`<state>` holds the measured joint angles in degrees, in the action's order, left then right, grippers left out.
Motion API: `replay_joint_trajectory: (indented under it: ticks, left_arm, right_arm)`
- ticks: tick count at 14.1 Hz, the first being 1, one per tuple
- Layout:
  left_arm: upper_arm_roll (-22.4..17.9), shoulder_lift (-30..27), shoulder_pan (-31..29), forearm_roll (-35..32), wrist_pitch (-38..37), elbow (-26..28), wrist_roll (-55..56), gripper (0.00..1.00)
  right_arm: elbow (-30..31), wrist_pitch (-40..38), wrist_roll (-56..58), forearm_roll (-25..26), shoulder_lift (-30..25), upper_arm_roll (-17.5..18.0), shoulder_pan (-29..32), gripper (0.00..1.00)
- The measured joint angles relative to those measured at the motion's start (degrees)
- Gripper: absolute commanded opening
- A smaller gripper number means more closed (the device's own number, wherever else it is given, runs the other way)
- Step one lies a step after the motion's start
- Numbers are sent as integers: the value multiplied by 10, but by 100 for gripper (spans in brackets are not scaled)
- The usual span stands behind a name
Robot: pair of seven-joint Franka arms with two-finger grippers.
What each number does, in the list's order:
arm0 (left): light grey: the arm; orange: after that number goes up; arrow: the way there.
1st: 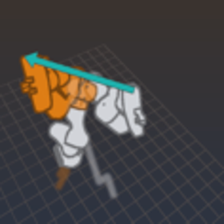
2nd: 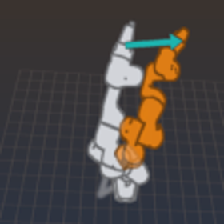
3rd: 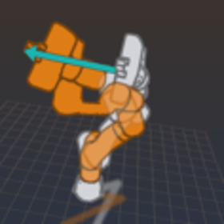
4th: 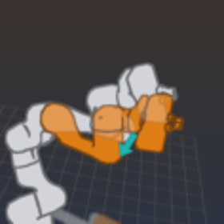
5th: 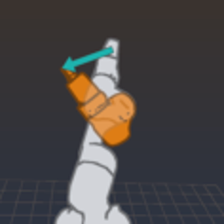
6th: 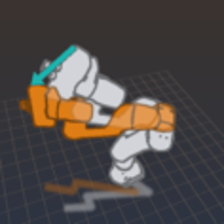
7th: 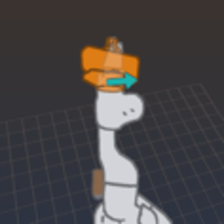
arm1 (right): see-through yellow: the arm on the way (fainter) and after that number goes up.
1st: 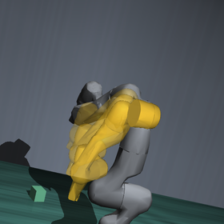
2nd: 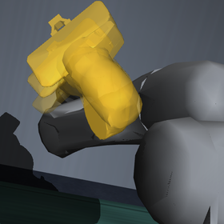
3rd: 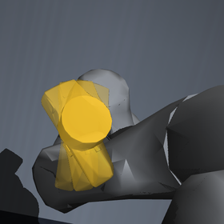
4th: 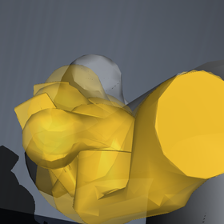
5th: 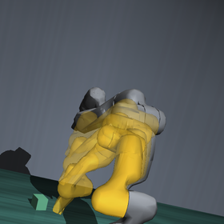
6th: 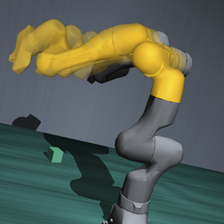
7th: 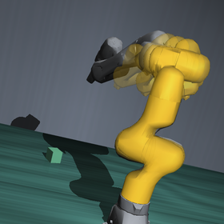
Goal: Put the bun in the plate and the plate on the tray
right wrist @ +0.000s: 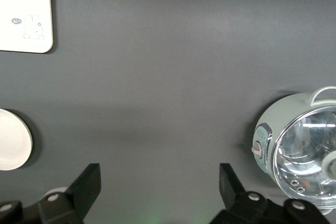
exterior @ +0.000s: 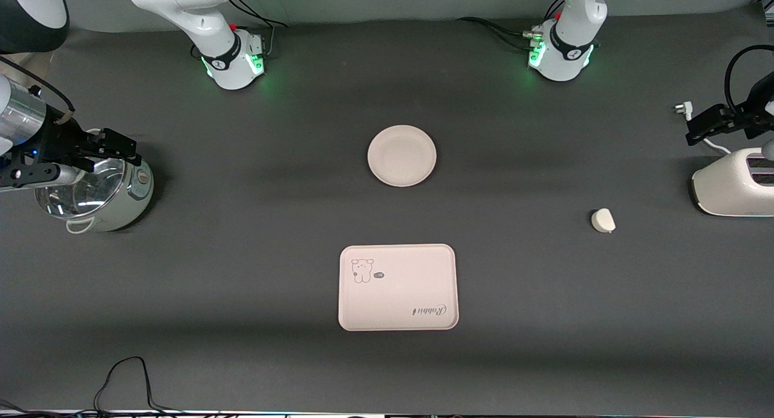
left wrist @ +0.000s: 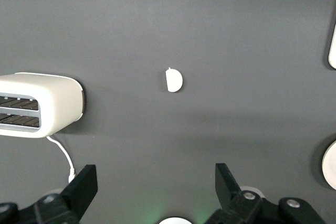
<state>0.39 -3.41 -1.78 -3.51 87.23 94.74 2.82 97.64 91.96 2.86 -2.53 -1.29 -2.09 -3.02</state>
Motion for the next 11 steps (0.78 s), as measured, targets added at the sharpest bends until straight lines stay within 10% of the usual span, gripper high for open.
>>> replay_joint_trajectory:
  ticks: [11]
  left_arm:
    - [-4, 86, -4, 13, 46, 53, -8, 100]
  right_arm:
    - [36, 6, 0, 0, 1, 11, -1, 100]
